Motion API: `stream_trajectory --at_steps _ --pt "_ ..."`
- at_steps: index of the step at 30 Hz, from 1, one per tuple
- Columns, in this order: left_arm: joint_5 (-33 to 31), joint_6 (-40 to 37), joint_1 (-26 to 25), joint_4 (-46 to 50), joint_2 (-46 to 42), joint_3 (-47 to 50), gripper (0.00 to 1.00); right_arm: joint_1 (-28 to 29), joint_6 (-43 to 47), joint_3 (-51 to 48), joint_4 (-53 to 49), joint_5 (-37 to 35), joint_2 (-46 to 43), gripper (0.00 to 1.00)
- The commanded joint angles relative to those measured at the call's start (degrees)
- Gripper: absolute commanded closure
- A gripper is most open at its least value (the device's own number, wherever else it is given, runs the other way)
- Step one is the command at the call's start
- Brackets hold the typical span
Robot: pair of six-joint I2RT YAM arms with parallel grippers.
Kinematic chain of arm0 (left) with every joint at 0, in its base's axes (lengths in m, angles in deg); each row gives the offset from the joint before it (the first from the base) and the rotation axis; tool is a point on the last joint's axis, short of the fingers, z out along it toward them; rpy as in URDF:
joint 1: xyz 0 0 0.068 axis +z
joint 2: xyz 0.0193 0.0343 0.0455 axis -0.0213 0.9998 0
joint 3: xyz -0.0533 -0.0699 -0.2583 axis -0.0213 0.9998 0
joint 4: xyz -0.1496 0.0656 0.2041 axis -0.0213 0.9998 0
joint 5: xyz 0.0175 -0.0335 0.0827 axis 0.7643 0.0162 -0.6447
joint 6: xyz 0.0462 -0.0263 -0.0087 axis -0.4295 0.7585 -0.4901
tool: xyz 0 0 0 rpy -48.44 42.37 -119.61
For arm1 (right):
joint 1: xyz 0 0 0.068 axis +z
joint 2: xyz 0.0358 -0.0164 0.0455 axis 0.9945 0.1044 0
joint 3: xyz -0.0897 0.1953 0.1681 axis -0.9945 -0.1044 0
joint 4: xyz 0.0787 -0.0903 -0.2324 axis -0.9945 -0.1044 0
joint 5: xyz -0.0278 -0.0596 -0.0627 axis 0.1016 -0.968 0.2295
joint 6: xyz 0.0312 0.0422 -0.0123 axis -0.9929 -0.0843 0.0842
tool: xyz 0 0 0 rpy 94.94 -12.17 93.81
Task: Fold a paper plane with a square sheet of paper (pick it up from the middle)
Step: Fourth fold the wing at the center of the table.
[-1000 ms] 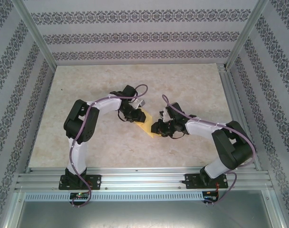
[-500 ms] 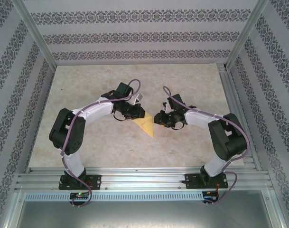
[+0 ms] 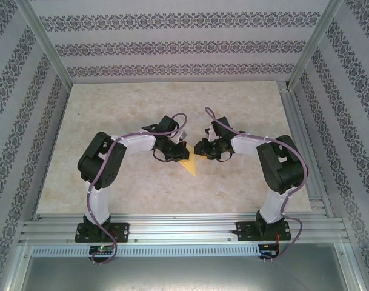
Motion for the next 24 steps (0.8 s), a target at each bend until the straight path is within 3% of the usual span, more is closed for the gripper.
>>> stream_trajectory --at_steps 1,13,24 --pt "-1.46 -0.27 -0.51 -1.03 0.85 1.01 0.95 -0.34 1.16 1.29 1.35 1.41 1.13 0.69" --pt "-4.32 -1.9 -0.5 0.0 1.99 2.87 0.97 0.4 0.55 2.01 2.62 3.84 4.05 0.66" --pt "-4.71 -2.43 -0.53 0.61 2.04 1.95 0.97 1.37 0.42 2.61 2.32 4.3 2.48 0.72"
